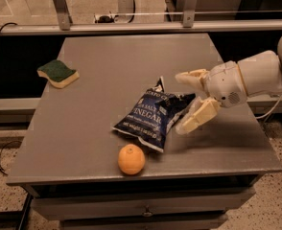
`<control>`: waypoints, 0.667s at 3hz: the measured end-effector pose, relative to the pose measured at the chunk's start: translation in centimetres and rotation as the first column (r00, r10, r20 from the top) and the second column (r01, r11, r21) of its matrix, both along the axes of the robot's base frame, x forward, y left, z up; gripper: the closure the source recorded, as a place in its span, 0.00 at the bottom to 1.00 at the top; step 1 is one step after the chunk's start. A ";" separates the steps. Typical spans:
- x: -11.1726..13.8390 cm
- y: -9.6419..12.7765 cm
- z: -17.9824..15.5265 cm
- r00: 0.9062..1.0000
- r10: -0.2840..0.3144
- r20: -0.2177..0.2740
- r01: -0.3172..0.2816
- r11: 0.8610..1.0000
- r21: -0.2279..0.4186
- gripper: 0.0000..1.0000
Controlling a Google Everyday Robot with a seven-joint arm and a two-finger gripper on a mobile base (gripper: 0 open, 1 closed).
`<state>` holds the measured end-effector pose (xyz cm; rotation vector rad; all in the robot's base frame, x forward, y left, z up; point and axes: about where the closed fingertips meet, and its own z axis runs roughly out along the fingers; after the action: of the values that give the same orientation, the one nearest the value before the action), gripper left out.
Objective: Move blue chip bag near orange
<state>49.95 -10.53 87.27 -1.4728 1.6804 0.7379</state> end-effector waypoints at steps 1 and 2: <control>1.6 -1.4 1.9 0.998 -0.019 0.065 0.022 0.999 -0.036 0.00; 5.4 -4.8 6.4 0.979 -0.044 0.200 0.064 0.994 -0.092 0.00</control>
Offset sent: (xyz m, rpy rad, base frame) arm 0.1102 -0.1031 0.1534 -0.1585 -0.4200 -0.1314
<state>55.31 -15.30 93.68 -1.5086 1.6161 0.4685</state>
